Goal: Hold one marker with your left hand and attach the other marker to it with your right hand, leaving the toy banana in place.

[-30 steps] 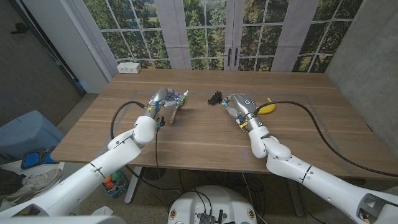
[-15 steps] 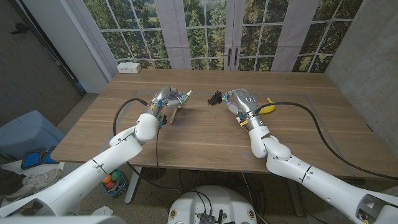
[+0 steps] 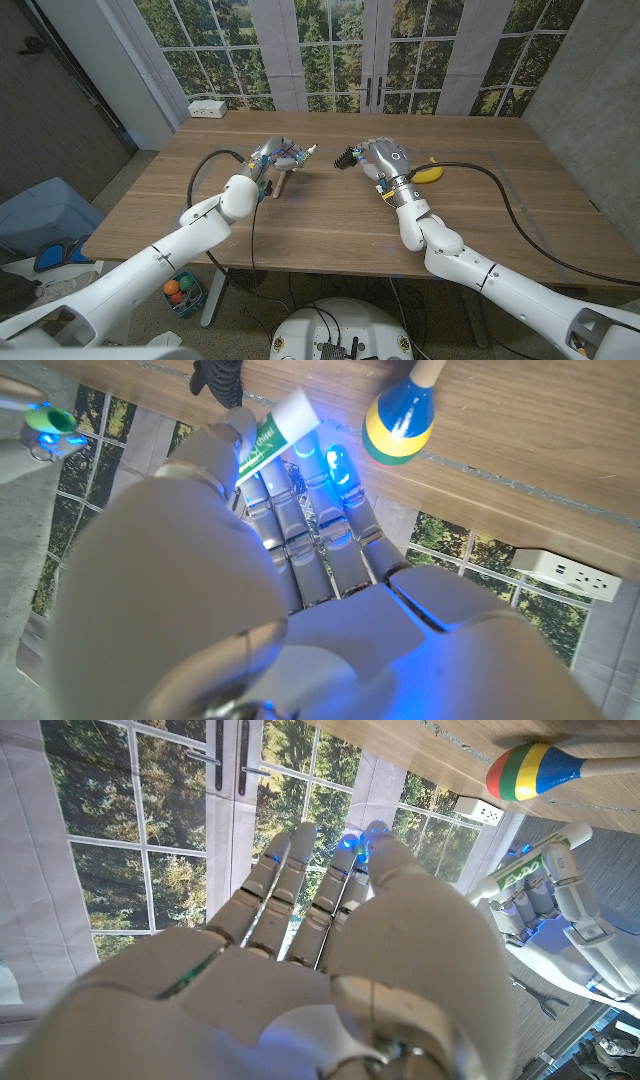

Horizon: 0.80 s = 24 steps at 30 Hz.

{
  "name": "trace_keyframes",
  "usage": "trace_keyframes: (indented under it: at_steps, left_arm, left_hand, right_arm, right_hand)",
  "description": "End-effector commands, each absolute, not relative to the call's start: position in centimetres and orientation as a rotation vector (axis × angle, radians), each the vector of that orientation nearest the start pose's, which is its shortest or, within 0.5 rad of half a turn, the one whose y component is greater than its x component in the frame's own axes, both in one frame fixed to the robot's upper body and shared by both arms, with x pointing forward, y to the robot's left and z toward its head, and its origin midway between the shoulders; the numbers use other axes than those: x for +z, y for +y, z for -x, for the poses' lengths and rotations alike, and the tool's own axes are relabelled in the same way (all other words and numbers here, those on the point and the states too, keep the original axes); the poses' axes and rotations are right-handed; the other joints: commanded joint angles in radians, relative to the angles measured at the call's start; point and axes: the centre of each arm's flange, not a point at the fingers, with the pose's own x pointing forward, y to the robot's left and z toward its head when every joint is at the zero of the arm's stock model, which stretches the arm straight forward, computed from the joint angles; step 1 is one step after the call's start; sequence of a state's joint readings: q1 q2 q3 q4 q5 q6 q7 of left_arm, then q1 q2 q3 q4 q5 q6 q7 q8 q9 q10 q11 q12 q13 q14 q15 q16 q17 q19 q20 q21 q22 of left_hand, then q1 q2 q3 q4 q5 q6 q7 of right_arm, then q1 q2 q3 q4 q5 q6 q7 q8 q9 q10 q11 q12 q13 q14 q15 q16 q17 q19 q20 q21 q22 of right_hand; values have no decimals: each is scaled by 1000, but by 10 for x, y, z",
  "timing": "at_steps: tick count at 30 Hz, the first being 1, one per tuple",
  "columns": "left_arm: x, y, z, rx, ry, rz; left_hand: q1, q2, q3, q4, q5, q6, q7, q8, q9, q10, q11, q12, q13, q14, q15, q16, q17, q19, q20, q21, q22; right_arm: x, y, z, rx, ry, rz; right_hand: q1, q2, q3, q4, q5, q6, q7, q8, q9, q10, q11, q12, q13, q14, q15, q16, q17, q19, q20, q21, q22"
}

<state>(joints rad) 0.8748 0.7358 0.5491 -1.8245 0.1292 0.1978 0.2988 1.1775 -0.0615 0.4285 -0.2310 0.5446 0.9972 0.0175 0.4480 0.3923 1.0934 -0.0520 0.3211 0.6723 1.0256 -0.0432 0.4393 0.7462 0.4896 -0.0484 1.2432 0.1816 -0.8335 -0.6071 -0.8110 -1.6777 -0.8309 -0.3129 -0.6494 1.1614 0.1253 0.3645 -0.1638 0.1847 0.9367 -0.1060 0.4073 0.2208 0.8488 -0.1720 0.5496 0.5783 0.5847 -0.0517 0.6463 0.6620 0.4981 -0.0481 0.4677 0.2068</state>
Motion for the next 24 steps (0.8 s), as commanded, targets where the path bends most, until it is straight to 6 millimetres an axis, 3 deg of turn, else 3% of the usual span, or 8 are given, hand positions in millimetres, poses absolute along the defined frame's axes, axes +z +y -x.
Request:
trace_keyframes:
  at_steps: [1, 24]
  left_arm:
    - [18, 206, -588, -13, -651, -951]
    - [32, 190, -586, -85, -624, -1067]
  left_hand:
    - [0, 11, 74, 64, 10, 66, -62, 2, 27, 149, -144, -1, 5, 130, -195, -2, 5, -3, -93, 9, 1]
    - [-2, 7, 82, 64, 9, 72, -61, 0, 27, 156, -144, -9, 13, 134, -195, -12, 17, -4, -92, 15, 0]
  right_arm:
    - [-36, -127, -566, -404, -1074, 1353]
    - [-29, -115, -560, -390, -1148, 1372]
  right_hand:
    - [-6, -1, 2, 2, 7, 75, -35, 9, 4, 32, -23, 9, 8, 11, -179, -5, 6, -1, -18, 10, 4]
    - [-5, -2, 0, 0, 7, 75, -38, 12, 3, 33, -26, 13, 29, 17, -179, -17, 16, -7, -20, 23, 3]
